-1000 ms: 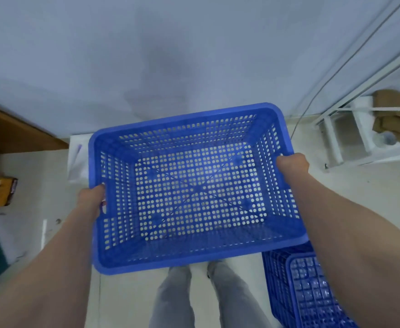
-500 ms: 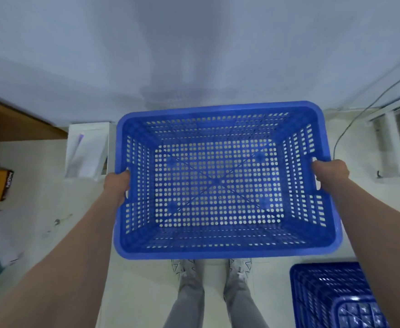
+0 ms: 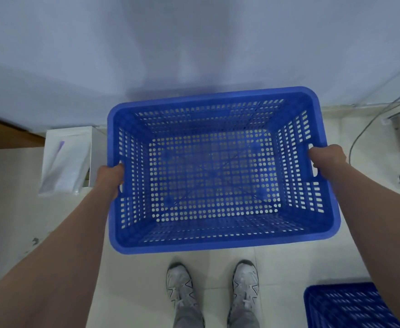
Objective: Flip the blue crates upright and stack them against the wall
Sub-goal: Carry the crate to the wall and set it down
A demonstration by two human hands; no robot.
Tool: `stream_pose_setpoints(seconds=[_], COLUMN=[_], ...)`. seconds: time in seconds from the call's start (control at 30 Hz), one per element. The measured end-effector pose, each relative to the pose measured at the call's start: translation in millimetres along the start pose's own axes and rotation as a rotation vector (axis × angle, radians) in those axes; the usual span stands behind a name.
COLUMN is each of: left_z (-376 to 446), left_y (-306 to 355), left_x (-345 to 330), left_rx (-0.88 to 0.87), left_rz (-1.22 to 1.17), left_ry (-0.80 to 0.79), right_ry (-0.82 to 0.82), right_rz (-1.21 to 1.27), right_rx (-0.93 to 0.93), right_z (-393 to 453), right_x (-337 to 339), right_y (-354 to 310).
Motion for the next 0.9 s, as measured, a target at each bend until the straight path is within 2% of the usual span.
stream_pose_setpoints(seconds=[0.17,0.37,0.53,0.7,0.9], left_z=[24.0,56.7,81.8,59.0,39.3], left_y=[-7.1,-31.9,-57.3,-66.6,-108.8], left_x=[-11.5,-34.0,-43.3,-41.9,-28.6], left_rx=[0.011,0.035,0.056,-0.017,0.085], left_rz=[0.03,0.025,-0.002,0.113,0.307], left_ry=[0.001,-0.052,-0.072,-0.045,-0.02], right_ry=[-0.02,-0.186,-0.128,-0.124,-0.148], right_rz=[0.026,0.006,-0.111,-0.286,-0.443], right_rx=[-0.011,-0.06,0.036,0.058,-0.065], right_z=[31.0,73.9,93.8,85.0,67.1], right_x=[-15.8,-53.1,-67.7,-70.7,-65.8], right_y=[6.6,31.3,24.3,20.2,63.6])
Point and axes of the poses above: each hand's wrist, its own z-axis towards the middle knuckle, its own x-axis out of the back of the hand, y = z × x, the point moved 10 cm from there along z, towards the middle knuckle, and after that the axes turned 11 degrees about -y, right-handed, at the moved point
